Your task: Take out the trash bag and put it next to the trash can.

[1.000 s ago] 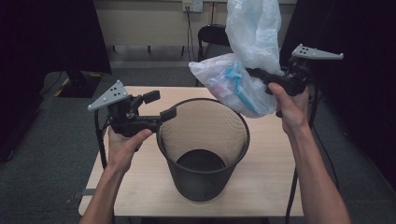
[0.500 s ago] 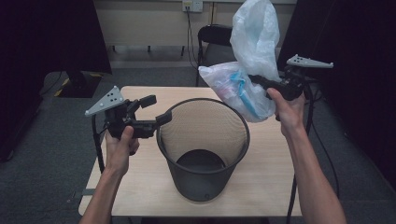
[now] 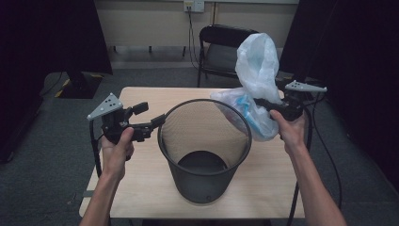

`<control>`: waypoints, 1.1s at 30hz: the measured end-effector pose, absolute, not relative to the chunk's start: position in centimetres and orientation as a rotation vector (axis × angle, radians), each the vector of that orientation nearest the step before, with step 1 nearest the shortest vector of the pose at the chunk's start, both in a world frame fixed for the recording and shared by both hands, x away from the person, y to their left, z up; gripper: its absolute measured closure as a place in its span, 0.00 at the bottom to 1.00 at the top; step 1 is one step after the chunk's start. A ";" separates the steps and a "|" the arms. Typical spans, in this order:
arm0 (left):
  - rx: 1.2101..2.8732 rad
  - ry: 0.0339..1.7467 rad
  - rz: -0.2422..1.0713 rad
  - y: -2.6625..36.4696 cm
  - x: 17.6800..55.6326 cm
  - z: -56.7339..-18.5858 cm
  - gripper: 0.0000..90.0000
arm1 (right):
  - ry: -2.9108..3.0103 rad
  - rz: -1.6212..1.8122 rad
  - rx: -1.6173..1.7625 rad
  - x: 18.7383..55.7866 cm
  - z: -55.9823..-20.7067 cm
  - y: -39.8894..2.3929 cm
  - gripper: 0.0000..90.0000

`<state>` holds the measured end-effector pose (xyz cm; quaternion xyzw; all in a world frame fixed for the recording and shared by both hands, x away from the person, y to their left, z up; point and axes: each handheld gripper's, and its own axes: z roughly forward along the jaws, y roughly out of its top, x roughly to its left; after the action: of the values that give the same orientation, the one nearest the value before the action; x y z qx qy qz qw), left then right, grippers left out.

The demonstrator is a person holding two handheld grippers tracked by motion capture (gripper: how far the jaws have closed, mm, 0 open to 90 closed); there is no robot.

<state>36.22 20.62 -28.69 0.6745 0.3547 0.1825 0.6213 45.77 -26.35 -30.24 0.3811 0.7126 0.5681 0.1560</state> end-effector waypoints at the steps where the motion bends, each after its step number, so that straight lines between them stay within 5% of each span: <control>1: 1.551 0.827 0.429 20.7 36.2 -28.9 0.21 | 2.042 1.622 1.102 45.7 -30.7 -26.4 0.96; 33: 1.798 1.045 0.427 22.9 35.7 -41.1 0.22 | 2.123 1.439 1.281 42.9 -41.5 -30.1 0.93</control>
<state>35.68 22.94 -41.05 0.7394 0.4299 0.1755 0.4875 42.92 -30.14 -41.54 0.4427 0.7336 0.4971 0.1370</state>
